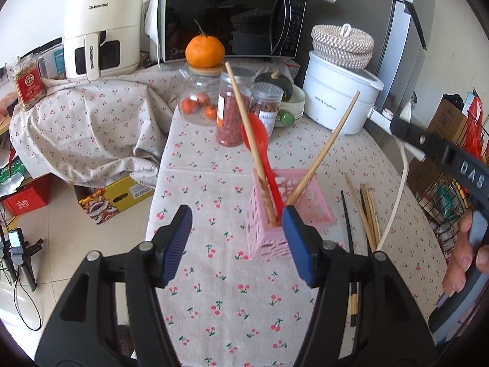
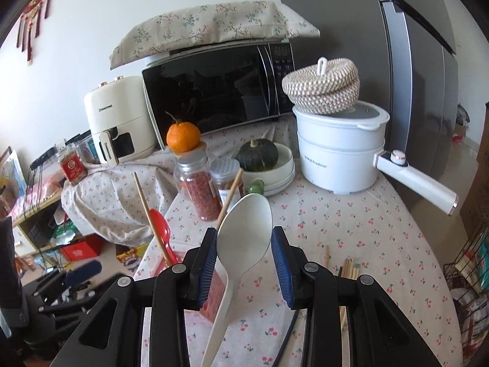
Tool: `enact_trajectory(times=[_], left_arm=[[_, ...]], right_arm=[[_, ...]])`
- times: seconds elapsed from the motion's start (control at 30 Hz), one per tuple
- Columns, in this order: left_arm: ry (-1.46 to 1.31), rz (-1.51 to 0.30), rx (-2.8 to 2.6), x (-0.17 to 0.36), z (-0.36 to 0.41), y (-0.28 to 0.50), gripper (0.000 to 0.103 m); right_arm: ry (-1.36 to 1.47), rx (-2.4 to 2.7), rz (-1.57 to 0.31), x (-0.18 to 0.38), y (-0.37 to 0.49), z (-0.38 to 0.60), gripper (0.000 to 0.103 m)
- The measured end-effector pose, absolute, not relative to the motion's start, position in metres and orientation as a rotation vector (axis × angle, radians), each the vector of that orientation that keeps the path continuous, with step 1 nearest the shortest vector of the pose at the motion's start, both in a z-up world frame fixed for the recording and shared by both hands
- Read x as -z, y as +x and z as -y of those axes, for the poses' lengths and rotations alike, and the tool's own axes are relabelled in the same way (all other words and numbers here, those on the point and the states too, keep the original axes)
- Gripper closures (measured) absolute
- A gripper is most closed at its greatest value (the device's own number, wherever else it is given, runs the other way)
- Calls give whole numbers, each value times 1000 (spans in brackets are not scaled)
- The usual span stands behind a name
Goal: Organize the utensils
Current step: 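Lower the white spoon into the pink holder and open the right gripper, then withdraw both grippers from the pink holder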
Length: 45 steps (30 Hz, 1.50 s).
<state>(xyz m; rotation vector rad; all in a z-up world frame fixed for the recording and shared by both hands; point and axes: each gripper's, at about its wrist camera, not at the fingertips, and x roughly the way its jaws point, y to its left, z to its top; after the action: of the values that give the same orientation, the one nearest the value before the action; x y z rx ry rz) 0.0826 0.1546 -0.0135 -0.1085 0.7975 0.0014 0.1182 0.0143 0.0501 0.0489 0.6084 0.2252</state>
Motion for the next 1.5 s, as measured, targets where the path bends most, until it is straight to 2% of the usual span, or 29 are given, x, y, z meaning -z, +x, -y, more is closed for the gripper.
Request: enact_trajectory(times=[0.17, 0.33, 0.5, 0.67, 0.77, 1.13, 1.5], left_arm=[[-133, -935, 1, 37, -165, 84, 38], [-166, -976, 6, 48, -173, 83, 38], [-178, -997, 11, 54, -176, 85, 37], [-175, -1001, 25, 57, -176, 88, 37], [-185, -1003, 31, 57, -175, 90, 36], [-179, -1008, 40, 54, -162, 88, 25], [-125, -1027, 21, 54, -134, 78, 17]], right_arm=[[-8, -211, -442, -65, 113, -45, 67], [-56, -177, -341, -70, 113, -74, 67], [-90, -132, -319, -56, 124, -92, 66], [-91, -130, -380, -34, 138, -94, 65], [-72, -146, -409, -30, 141, -91, 51], [3, -169, -512, -47, 127, -57, 40], [6, -147, -703, -52, 101, 0, 20]])
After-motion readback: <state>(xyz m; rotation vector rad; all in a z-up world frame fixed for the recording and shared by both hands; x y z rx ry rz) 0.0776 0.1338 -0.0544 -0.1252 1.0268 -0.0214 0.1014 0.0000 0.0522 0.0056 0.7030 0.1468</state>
